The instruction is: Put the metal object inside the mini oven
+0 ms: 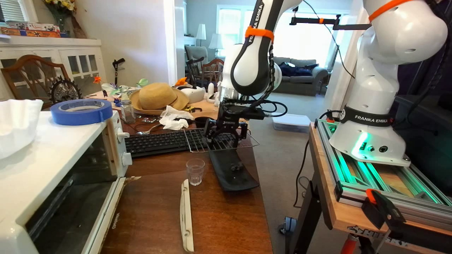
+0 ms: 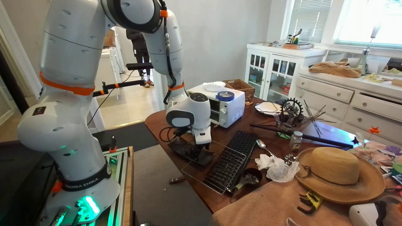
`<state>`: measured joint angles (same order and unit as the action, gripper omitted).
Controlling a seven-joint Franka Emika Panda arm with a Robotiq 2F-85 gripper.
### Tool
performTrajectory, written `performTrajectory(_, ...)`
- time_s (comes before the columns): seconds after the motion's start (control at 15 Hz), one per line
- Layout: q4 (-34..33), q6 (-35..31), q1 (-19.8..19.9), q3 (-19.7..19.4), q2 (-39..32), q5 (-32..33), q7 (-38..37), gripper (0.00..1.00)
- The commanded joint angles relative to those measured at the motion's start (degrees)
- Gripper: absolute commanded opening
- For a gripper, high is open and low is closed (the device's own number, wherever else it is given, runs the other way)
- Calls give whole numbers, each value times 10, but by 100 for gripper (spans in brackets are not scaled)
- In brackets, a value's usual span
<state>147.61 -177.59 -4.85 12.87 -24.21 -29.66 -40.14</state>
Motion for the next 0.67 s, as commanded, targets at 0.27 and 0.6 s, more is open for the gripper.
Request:
performTrajectory(0.27,-21,48,-2,-23,-1,4,15,92)
performTrajectory(0.6,-21,46,0,-22,-3,1,20,43)
